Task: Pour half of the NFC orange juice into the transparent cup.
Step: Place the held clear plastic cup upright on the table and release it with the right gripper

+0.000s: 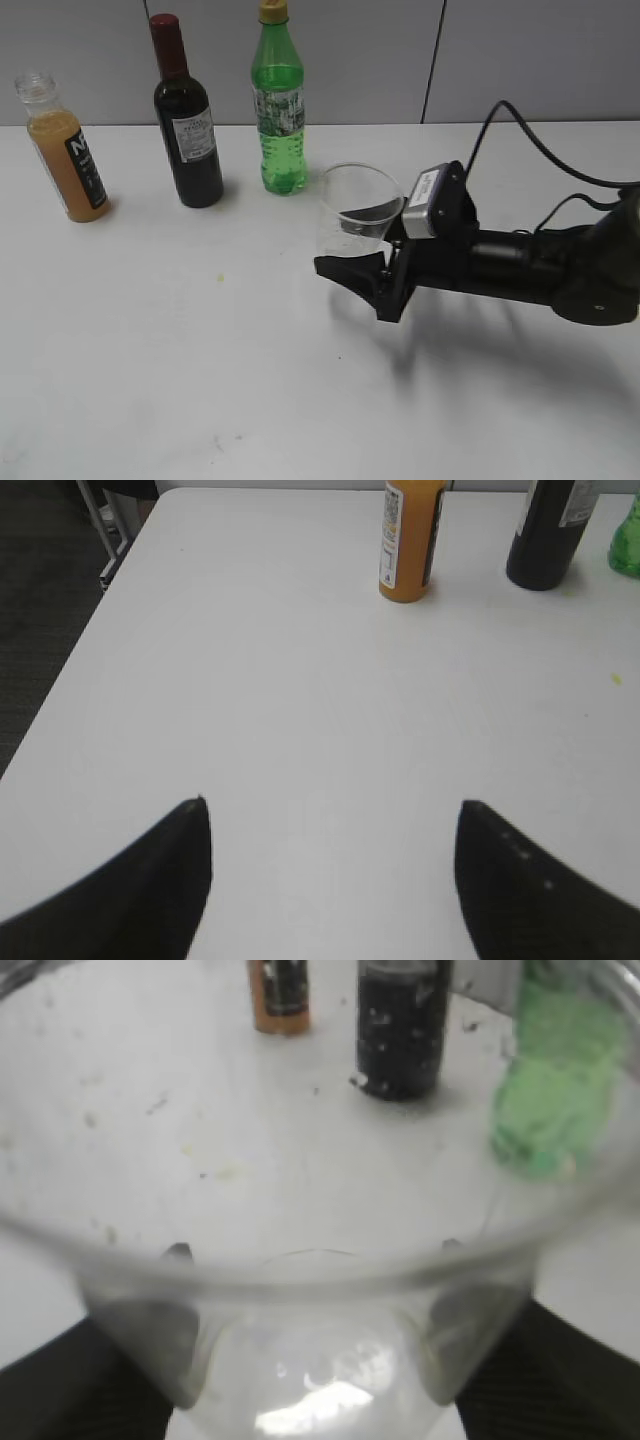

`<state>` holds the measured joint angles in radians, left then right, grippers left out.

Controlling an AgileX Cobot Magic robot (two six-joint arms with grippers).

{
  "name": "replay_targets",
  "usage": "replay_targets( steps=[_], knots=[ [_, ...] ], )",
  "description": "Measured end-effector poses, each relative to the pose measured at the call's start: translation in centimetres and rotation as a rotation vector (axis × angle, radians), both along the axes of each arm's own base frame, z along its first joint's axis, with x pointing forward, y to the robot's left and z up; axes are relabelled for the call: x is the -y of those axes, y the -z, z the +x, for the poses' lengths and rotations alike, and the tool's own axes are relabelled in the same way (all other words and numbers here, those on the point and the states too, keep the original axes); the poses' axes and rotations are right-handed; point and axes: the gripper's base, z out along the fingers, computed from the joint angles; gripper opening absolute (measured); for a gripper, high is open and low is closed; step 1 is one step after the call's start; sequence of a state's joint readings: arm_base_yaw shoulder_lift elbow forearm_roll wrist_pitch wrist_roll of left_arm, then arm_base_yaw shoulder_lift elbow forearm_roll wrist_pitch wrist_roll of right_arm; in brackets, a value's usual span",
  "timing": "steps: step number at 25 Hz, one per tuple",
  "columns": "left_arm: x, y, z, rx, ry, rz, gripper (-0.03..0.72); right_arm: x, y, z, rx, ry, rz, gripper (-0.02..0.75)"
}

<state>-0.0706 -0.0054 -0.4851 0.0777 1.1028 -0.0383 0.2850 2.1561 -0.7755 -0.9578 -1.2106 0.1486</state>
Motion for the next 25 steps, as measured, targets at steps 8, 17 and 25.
replay_targets(
  steps=[8,17,25],
  knots=[
    [0.0,0.0,0.0,0.0,0.0,0.0,0.584,-7.5,-1.2,-1.0,0.093,-0.2,-0.065,0.539],
    [0.0,0.0,0.0,0.0,0.0,0.0,0.584,-9.9,0.5,0.3,0.049,-0.24,-0.067,0.539],
    [0.0,0.0,0.0,0.0,0.0,0.0,0.584,-9.8,3.1,-0.2,0.006,-0.294,-0.134,0.538]
  ],
)
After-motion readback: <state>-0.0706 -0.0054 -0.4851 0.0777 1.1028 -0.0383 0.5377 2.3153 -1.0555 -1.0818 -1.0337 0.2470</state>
